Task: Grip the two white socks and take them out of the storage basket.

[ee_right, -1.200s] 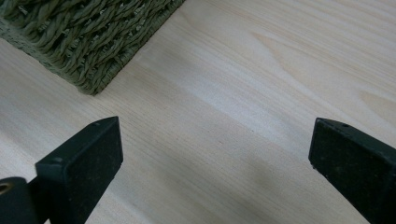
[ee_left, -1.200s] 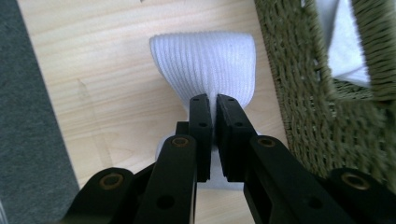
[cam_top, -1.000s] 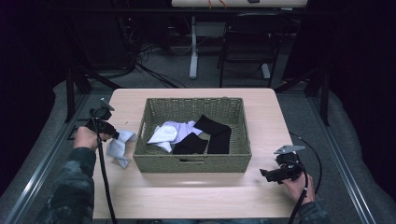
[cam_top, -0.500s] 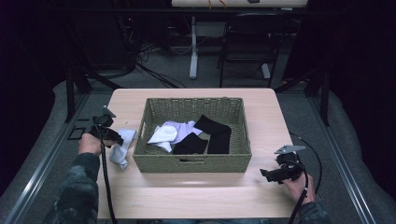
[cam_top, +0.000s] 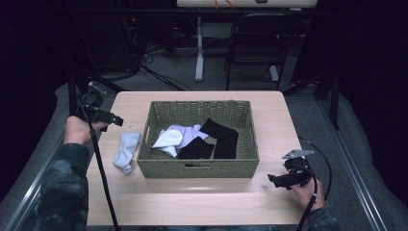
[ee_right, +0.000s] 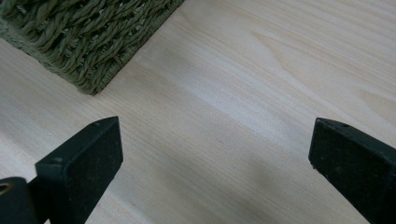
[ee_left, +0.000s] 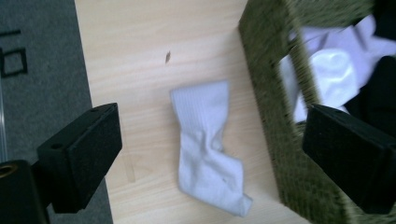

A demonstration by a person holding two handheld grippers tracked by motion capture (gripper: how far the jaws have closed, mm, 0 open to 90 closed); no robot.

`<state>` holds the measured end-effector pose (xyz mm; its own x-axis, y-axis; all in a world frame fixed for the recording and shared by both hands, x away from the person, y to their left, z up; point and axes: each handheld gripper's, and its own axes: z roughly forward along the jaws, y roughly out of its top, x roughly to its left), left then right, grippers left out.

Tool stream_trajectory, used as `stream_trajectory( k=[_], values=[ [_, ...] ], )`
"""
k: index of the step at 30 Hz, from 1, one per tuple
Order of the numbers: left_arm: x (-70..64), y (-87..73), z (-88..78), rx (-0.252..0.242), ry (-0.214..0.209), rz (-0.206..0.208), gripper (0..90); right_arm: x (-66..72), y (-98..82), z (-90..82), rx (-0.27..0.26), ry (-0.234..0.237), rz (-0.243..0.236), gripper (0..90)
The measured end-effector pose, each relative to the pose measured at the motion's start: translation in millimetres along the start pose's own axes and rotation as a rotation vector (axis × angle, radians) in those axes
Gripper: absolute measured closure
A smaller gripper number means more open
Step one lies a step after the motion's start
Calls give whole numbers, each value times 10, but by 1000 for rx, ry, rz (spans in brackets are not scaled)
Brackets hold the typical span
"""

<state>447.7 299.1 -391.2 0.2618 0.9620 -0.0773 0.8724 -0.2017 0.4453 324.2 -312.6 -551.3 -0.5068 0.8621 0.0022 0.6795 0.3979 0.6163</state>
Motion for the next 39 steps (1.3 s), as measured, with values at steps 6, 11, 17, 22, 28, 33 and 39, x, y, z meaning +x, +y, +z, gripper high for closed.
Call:
stream_trajectory(
  k=[6, 11, 17, 22, 28, 33, 39],
  values=[
    [-210, 187, -192, -28, 6, 60, 8, -3, -2, -6, 0, -4, -2, 23],
    [-379, 292, -194, -27, 3, 107, 1, -2, -1, -7, 1, -5, -4, 23],
    [-582, 393, -92, -15, -11, 155, 1, -5, -3, -7, -3, -2, 1, 23],
    [-767, 463, 24, -2, -25, 191, 1, -3, -3, -9, -3, -2, -2, 23],
    [-947, 506, 176, 8, -40, 220, 1, -7, -4, -11, -2, 2, -2, 23],
    [-1086, 526, 326, 35, -53, 245, 2, -5, -2, -12, -4, -1, -4, 23],
    [-1189, 517, 502, 58, -69, 260, 7, -9, -1, -9, -5, 0, 0, 22]
  ],
)
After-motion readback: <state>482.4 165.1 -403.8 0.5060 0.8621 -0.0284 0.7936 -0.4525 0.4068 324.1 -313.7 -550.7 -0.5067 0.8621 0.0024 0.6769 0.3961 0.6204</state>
